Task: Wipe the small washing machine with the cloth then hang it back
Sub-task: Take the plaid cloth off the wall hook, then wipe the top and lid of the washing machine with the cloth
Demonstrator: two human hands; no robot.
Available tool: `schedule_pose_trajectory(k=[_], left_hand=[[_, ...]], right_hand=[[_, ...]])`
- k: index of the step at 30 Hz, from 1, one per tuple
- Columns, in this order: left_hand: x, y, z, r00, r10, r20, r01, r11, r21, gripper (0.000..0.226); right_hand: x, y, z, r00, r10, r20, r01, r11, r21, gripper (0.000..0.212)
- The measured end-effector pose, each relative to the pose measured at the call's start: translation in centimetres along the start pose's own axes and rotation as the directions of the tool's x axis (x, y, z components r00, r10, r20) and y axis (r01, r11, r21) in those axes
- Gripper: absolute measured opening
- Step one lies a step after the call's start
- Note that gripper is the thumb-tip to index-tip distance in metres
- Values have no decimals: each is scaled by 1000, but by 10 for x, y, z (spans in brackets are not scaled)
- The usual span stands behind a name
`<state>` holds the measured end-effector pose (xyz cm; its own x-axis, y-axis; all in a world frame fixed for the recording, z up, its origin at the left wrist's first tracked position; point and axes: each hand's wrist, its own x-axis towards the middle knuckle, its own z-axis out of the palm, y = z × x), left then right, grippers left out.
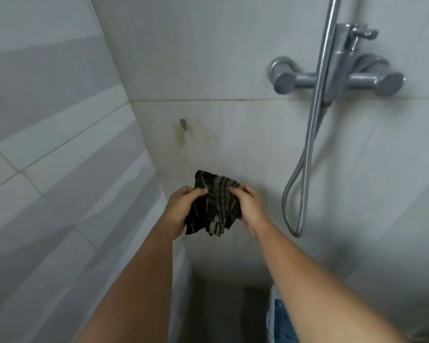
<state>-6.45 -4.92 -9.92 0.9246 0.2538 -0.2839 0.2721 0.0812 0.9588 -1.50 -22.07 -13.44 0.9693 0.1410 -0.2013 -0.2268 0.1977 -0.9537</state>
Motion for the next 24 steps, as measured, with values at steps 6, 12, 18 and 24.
schedule_pose_trajectory(k=[6,12,18,24], left_hand=[[-23,-171,67,977,-132,171,148,985,-90,37],[-90,-237,117,900,-88,427,32,990,137,26],[-183,-249,164,855,7,519,-157,957,245,22],[-236,-254,199,876,104,471,-182,976,123,15]], right_hand=[[-40,111,-114,999,33,2,-33,999,-35,19],[-128,142,-207,999,-16,43,21,993,-114,31],[-243,171,-260,981,-34,-190,2,986,-166,50],[-311,224,-289,887,237,-396,-246,969,30,78]])
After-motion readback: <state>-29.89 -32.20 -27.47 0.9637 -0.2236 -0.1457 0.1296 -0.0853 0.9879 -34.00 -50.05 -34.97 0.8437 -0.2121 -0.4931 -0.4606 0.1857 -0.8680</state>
